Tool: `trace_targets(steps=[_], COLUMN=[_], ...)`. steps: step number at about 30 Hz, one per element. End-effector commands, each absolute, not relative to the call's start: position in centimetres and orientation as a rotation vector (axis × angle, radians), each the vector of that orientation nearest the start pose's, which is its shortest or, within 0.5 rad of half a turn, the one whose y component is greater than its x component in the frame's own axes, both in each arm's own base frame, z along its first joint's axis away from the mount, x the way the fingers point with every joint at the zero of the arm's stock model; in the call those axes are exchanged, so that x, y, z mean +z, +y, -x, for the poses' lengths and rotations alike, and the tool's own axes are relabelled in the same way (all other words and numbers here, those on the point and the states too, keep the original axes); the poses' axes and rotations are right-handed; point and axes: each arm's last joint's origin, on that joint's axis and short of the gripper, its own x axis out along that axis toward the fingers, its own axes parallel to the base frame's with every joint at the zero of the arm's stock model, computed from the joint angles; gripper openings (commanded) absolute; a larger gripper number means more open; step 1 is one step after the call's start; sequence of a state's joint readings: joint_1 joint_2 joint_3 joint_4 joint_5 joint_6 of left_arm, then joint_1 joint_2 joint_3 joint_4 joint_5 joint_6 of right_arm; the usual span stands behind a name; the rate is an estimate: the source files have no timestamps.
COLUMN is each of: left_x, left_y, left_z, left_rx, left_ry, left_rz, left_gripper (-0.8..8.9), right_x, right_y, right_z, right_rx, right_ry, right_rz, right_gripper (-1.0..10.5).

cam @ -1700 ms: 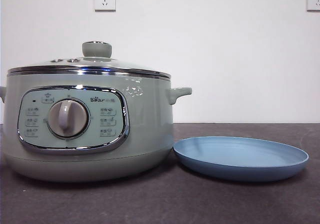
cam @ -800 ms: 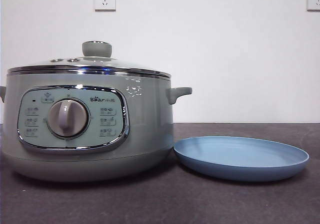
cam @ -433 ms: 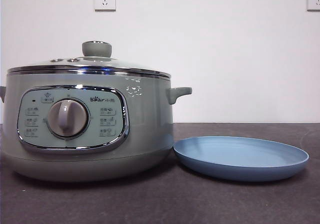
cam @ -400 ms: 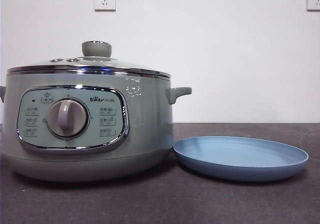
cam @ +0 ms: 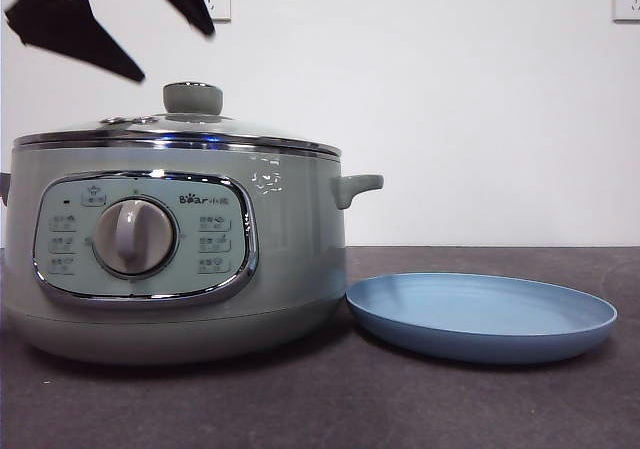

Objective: Take the pumpkin out from the steamer,put the pumpkin in the blue plate,close the lid

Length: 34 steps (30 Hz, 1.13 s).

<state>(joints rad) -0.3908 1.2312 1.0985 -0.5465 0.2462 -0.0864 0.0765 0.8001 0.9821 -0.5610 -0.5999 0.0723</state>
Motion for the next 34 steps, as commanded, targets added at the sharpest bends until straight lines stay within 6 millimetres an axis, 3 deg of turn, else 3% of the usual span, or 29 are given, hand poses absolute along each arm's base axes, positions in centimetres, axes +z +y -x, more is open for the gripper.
trace_targets(steps=[1,10,16,20,28,34], left_x=[31.1,30.0,29.9,29.7,30.4,33.0], left_y=[-11.1,-12.9,-13.4,-13.4,-13.5,-12.8], left_z=[-24.3,-25.3,-25.0,-24.9,-25.1,-24.3], left_rx=[-0.563,-0.596,-0.619,-0.628,-0.615,-0.549], left_ry=[0.719,0.709,0.705,0.715,0.647,0.548], left_rz=[-0.053,-0.087,-0.148,-0.172,-0.166,-0.171], left_gripper=[4.69,4.60,1.21,-0.14,-0.09,-0.09], right_x=[36.2,36.2,36.2,36.2,36.2,36.3], right_y=[2.8,2.8,2.8,2.8,2.8,3.2], right_z=[-15.0,-15.0,-15.0,-15.0,-15.1,-15.3], right_rx=[0.652,0.651,0.651,0.651,0.641,0.669], right_ry=[0.402,0.407,0.408,0.408,0.429,0.417], right_rz=[-0.180,-0.187,-0.186,-0.186,-0.251,-0.244], right_gripper=[5.0,5.0,5.0,5.0,5.0,5.0])
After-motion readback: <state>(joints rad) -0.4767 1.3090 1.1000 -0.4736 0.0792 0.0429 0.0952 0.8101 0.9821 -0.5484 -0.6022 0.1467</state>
